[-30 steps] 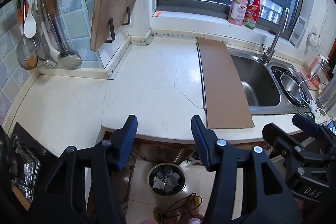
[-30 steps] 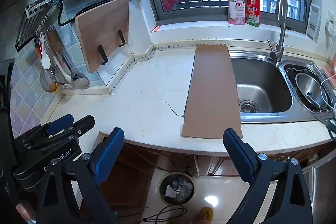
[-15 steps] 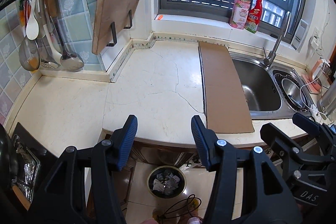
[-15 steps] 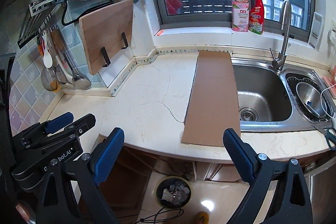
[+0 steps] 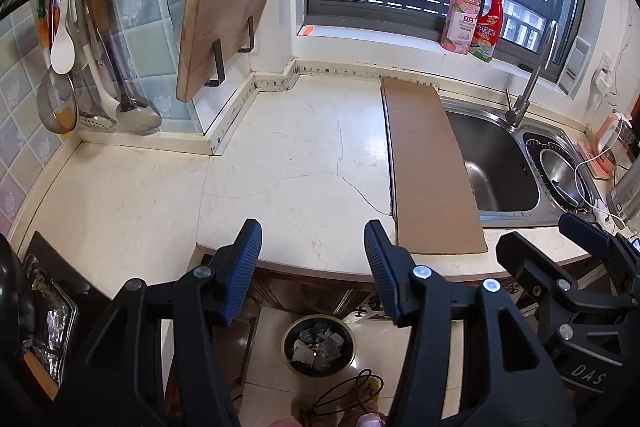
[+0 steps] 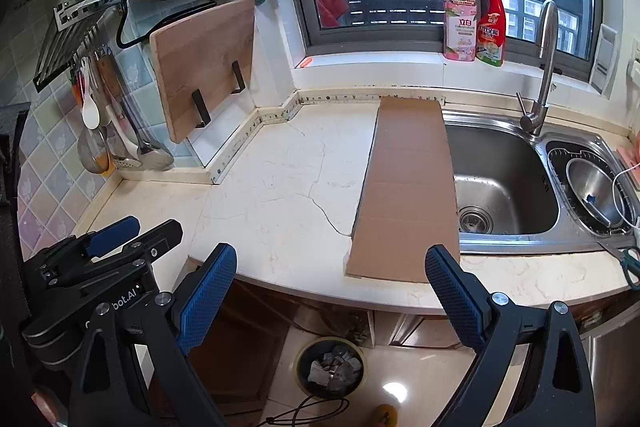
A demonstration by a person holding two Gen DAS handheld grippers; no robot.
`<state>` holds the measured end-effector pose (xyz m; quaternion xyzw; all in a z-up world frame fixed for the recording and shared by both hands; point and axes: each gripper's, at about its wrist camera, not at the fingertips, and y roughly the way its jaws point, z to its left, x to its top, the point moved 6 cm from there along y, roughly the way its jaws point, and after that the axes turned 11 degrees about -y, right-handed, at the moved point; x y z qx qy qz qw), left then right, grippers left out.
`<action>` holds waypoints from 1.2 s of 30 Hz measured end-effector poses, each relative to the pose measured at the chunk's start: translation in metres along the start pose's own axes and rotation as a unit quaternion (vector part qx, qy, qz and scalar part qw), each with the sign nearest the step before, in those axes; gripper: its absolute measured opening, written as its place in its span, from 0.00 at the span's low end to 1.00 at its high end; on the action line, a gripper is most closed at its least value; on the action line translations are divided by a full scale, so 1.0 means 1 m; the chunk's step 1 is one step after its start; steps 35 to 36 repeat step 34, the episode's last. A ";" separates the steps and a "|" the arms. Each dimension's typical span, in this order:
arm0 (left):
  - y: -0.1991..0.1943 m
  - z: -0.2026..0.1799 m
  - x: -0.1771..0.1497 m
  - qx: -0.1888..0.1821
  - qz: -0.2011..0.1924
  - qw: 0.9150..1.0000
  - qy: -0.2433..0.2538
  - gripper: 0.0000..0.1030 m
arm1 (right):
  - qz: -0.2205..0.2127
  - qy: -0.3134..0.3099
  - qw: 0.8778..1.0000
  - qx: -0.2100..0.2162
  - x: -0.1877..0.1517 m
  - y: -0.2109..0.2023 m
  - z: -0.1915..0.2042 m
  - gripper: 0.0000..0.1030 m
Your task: Collect trash
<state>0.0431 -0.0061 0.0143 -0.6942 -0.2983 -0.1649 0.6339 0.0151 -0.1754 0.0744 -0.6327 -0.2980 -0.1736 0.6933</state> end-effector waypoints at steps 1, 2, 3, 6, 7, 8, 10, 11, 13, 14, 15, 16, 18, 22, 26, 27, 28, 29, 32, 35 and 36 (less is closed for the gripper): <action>0.000 0.000 0.000 -0.001 0.001 1.000 0.000 0.49 | 0.000 0.000 1.000 0.000 0.000 0.001 0.001 0.94; 0.001 0.000 0.000 -0.001 0.001 1.000 -0.001 0.49 | 0.000 0.000 1.000 0.001 0.000 0.001 0.001 0.94; 0.000 0.001 0.000 -0.001 0.001 1.000 0.000 0.49 | 0.000 0.000 1.000 0.000 0.000 0.001 0.001 0.94; 0.000 0.000 0.000 0.000 0.000 1.000 -0.001 0.49 | -0.001 -0.002 1.000 -0.001 0.001 0.002 0.003 0.94; 0.000 0.000 -0.001 0.000 0.000 1.000 -0.001 0.49 | -0.002 -0.003 1.000 -0.001 0.001 0.002 0.004 0.94; 0.000 0.000 -0.001 -0.001 0.000 1.000 0.000 0.49 | -0.003 -0.004 1.000 0.000 0.001 0.002 0.003 0.94; 0.000 0.000 0.000 0.000 0.000 1.000 0.000 0.49 | -0.003 -0.005 1.000 0.000 0.000 0.001 0.003 0.94; 0.000 0.000 0.000 0.000 0.000 1.000 0.000 0.49 | -0.003 -0.005 1.000 0.000 0.000 0.001 0.003 0.94; 0.000 0.000 0.000 0.001 0.000 1.000 0.000 0.49 | -0.003 -0.005 1.000 0.000 0.000 0.002 0.004 0.94; 0.000 -0.001 0.000 0.001 0.000 1.000 0.000 0.49 | -0.003 -0.004 1.000 -0.001 0.000 0.001 0.004 0.94; 0.000 -0.001 0.000 0.001 0.000 1.000 0.000 0.49 | -0.002 -0.004 1.000 -0.001 0.000 0.001 0.005 0.94; 0.000 -0.001 0.000 0.001 0.001 1.000 0.000 0.49 | -0.003 -0.003 1.000 -0.001 0.000 0.001 0.005 0.94; 0.001 -0.002 0.000 0.002 0.002 1.000 0.001 0.49 | -0.003 -0.003 1.000 -0.002 0.000 0.002 0.006 0.94; 0.002 -0.003 -0.002 0.002 0.004 1.000 0.003 0.49 | -0.001 -0.003 1.000 0.001 -0.002 0.002 0.005 0.94; 0.003 -0.003 -0.003 0.002 0.006 1.000 0.003 0.49 | 0.001 -0.007 1.000 0.005 -0.004 0.003 0.002 0.94; 0.003 -0.003 -0.003 0.002 0.006 1.000 0.004 0.49 | 0.000 -0.006 1.000 0.004 -0.004 0.003 0.002 0.94; 0.003 -0.003 -0.003 0.003 0.006 1.000 0.003 0.49 | 0.000 -0.006 1.000 0.005 -0.005 0.003 0.002 0.94; 0.003 -0.002 -0.003 0.002 0.006 1.000 0.004 0.49 | 0.001 -0.006 1.000 0.004 -0.005 0.003 0.002 0.94; 0.005 -0.001 -0.003 0.004 0.005 1.000 0.004 0.49 | 0.000 -0.005 1.000 0.005 -0.005 0.003 0.003 0.94; 0.005 -0.002 -0.003 0.006 0.006 1.000 0.002 0.49 | 0.001 -0.006 1.000 0.005 -0.007 0.004 0.003 0.94; 0.005 -0.002 -0.003 0.006 0.006 1.000 0.002 0.49 | 0.001 -0.006 1.000 0.005 -0.007 0.004 0.003 0.94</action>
